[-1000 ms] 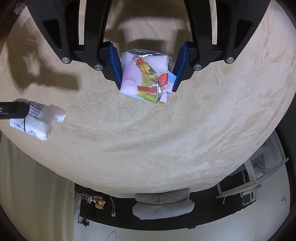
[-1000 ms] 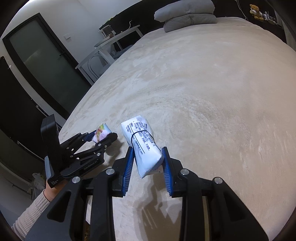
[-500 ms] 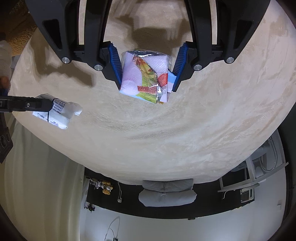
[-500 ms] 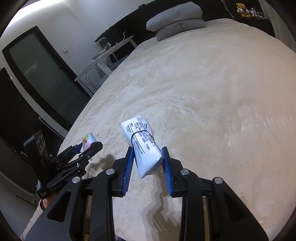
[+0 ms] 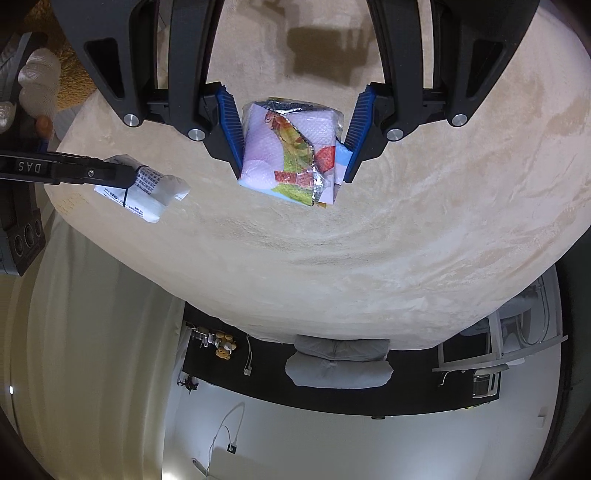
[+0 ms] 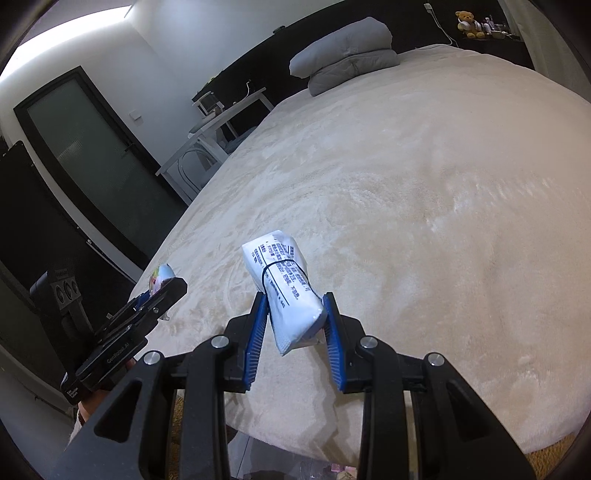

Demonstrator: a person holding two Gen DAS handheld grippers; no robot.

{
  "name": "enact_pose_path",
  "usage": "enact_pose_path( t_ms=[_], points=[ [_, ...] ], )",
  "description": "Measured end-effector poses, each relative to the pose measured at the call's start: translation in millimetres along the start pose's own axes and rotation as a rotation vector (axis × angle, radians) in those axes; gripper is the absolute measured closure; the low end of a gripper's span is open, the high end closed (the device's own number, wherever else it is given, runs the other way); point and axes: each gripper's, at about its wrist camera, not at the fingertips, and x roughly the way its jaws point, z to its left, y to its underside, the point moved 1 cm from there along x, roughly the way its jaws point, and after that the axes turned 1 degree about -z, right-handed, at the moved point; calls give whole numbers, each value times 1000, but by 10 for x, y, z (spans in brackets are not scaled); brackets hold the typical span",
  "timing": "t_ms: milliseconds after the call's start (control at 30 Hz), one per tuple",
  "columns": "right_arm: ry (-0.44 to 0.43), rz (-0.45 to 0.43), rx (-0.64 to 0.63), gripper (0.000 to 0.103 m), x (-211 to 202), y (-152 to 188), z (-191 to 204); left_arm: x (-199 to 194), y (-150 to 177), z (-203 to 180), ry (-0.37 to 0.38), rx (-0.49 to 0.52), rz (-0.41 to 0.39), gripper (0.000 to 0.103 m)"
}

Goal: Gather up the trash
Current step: 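Lower both held items down beside the bed over the clear bin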

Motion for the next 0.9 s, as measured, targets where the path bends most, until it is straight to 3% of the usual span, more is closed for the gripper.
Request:
enact_pose_path(
  t_ms=[400,900],
  points=[
    [1,-39,28,71,-411,413,16,-439,356,-337,29,0,-15,55],
    [-2,-22,21,71,-712,927,170,-891,745,-589,54,-21,-29,55]
  ],
)
